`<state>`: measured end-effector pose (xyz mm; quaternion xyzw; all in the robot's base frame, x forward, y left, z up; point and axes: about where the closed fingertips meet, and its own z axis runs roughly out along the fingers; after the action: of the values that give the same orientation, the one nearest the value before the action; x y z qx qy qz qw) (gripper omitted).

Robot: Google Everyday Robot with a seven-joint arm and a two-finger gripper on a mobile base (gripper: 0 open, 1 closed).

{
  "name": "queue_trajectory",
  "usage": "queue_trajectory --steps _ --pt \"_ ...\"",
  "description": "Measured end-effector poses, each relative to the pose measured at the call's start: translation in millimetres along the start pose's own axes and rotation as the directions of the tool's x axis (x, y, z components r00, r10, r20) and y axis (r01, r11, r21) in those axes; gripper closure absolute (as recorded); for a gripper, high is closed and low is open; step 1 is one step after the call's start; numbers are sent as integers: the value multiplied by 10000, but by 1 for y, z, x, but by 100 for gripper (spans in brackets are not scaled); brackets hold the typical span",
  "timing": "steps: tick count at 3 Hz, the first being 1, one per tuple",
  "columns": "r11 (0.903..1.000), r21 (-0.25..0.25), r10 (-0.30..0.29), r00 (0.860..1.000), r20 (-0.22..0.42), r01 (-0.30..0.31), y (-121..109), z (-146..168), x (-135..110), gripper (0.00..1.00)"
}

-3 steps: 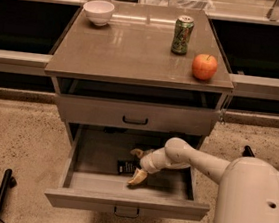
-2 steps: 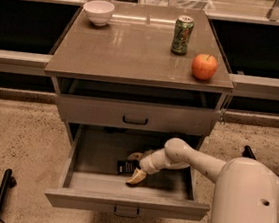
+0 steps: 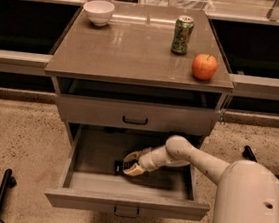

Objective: Pick rxbar chocolate from middle drawer and place on counter

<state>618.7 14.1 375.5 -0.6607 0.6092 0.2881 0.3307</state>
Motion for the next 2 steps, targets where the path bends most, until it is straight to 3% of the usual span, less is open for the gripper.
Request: queue_trajectory --steps 1,2 --pt "9987 308 -431 9975 553 415 0 -16 -22 100" --pt "9960 602 -708 9943 793 661 1 -31 -37 100"
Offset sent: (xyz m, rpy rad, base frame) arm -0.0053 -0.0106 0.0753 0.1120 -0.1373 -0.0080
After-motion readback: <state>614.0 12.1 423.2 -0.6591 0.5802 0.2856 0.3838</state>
